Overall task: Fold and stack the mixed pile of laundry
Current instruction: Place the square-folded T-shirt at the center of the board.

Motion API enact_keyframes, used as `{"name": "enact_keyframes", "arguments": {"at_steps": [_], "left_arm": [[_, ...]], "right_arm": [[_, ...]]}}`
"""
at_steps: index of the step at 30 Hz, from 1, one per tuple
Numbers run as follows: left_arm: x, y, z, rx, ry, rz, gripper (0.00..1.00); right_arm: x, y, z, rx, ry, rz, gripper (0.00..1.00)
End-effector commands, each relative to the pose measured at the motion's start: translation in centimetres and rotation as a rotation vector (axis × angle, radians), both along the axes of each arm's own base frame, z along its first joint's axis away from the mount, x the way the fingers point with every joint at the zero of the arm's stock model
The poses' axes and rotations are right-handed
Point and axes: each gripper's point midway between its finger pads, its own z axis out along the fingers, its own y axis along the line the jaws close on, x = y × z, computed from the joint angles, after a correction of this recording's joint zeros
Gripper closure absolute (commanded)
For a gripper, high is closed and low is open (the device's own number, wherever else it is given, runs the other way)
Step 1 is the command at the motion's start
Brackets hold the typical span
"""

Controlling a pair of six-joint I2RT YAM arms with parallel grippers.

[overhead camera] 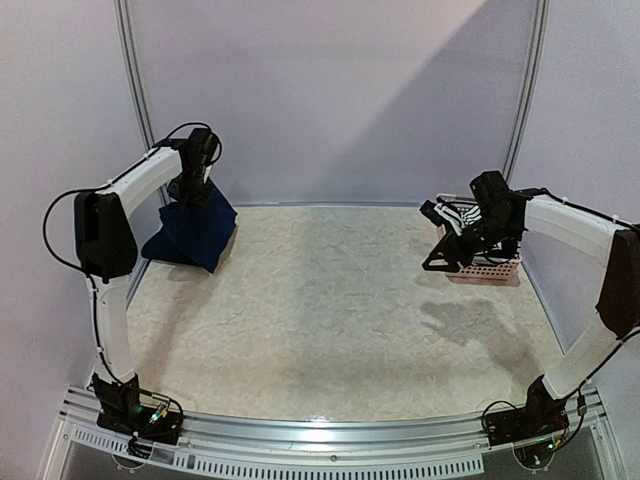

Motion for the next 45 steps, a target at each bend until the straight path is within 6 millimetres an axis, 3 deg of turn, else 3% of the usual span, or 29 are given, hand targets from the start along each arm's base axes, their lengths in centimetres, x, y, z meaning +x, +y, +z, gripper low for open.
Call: {"name": "enact_keyframes", "arguments": {"at_steps": [1, 6, 17, 20, 24, 28, 33, 40, 45], "left_arm": [[2.0, 2.5, 4.5, -0.02, -0.142, 0.033, 1.0], [2.8, 4.8, 3.6, -0.015, -0.127, 0.071, 1.0], [4.7, 7.5, -5.1, 0.024, -0.002, 0.144, 1.0], [4.7, 8.9, -5.1, 0.097, -0.016, 0.18, 1.0], [4.6, 11.0, -3.8, 0.214, -0.058, 0.247, 0.69], [3.9, 11.7, -1.5, 0.246, -0.109, 0.302, 0.58], [3.2, 10.9, 1.8, 0.162, -0.189, 0.295, 0.54], [2.1, 3.0, -2.6, -0.303, -0.095, 0.104, 0.51], [1.8, -0.2, -4.7, -0.341, -0.01, 0.059, 0.49]], "right_arm": [[-0.4, 0.1, -1.3, -0.006, 0.038, 0.021, 0.45], [-0.4, 0.1, -1.8, -0.01, 0.052, 0.023, 0.45], [-0.3, 0.1, -2.6, -0.022, 0.076, 0.023, 0.45], [-0.4, 0.1, -2.7, -0.024, 0.077, 0.024, 0.45], [-0.4, 0.1, -2.8, -0.022, 0.083, 0.027, 0.45], [-0.5, 0.2, -2.9, -0.02, 0.091, 0.03, 0.44], [-0.5, 0.2, -2.7, -0.017, 0.084, 0.034, 0.44], [-0.7, 0.2, -2.3, -0.013, 0.077, 0.041, 0.44], [-0.9, 0.3, -2.1, -0.005, 0.075, 0.049, 0.44]]}}
